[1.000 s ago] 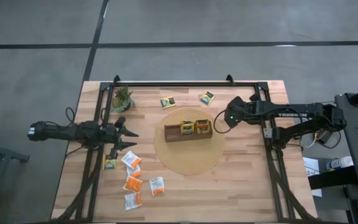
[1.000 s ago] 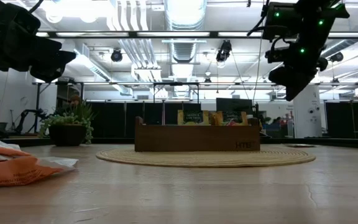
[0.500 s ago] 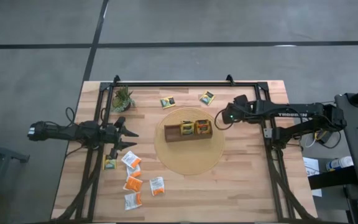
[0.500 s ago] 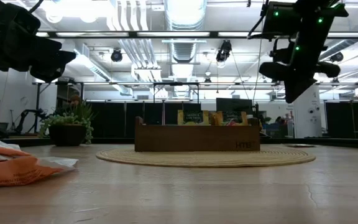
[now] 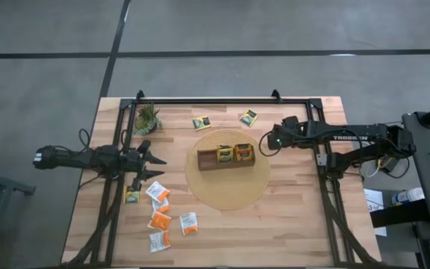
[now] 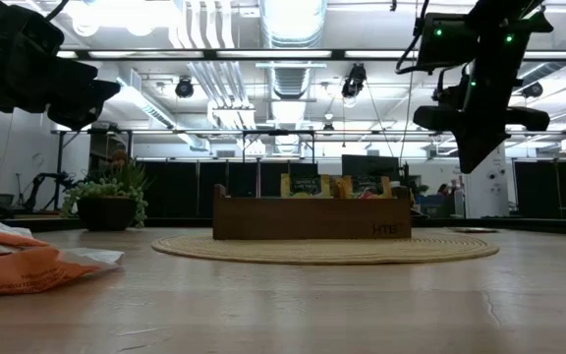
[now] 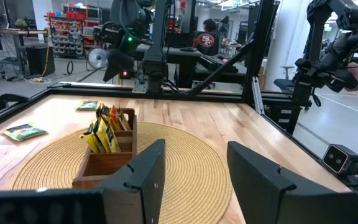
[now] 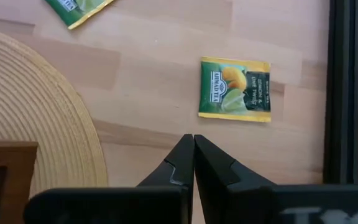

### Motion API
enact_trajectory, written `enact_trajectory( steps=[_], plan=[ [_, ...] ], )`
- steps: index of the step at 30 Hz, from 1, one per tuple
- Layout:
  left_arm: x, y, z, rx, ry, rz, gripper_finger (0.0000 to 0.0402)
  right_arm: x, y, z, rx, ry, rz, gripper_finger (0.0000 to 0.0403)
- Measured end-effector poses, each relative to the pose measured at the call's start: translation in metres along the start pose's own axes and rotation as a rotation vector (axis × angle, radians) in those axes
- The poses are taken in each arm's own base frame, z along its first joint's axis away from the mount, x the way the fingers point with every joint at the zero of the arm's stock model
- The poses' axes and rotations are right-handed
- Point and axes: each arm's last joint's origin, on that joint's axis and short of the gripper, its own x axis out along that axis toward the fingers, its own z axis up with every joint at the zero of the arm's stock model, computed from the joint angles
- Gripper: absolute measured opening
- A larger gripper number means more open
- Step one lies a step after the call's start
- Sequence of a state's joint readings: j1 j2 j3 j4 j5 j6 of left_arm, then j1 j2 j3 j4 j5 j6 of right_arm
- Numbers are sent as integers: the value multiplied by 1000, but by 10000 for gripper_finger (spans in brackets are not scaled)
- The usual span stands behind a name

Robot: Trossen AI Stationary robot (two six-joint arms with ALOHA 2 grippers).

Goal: Pick & Place Tea
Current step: Put the yellow tea bag into the middle section of the wooden organizer

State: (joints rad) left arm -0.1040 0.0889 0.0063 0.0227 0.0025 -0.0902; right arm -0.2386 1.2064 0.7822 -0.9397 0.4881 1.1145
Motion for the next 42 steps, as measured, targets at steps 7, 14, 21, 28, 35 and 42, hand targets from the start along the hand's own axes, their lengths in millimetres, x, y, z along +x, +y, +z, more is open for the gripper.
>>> enact_trajectory(
  steps=[7,14,21,28,35,42],
  plan=[
    [0,0,0,0,0,0,167,0,0,0,-41,-1,0,9],
    [0,0,0,0,0,0,167,3,-4,5,-116,23,-16,21],
    [0,0,0,0,0,0,167,5,-7,7,-137,31,-35,67],
    [0,0,0,0,0,0,167,8,-5,6,-136,36,-52,128],
    [0,0,0,0,0,-1,167,18,-3,9,-82,27,-104,177],
    [0,0,0,0,-1,0,167,41,2,17,-51,29,-157,202]
  ],
)
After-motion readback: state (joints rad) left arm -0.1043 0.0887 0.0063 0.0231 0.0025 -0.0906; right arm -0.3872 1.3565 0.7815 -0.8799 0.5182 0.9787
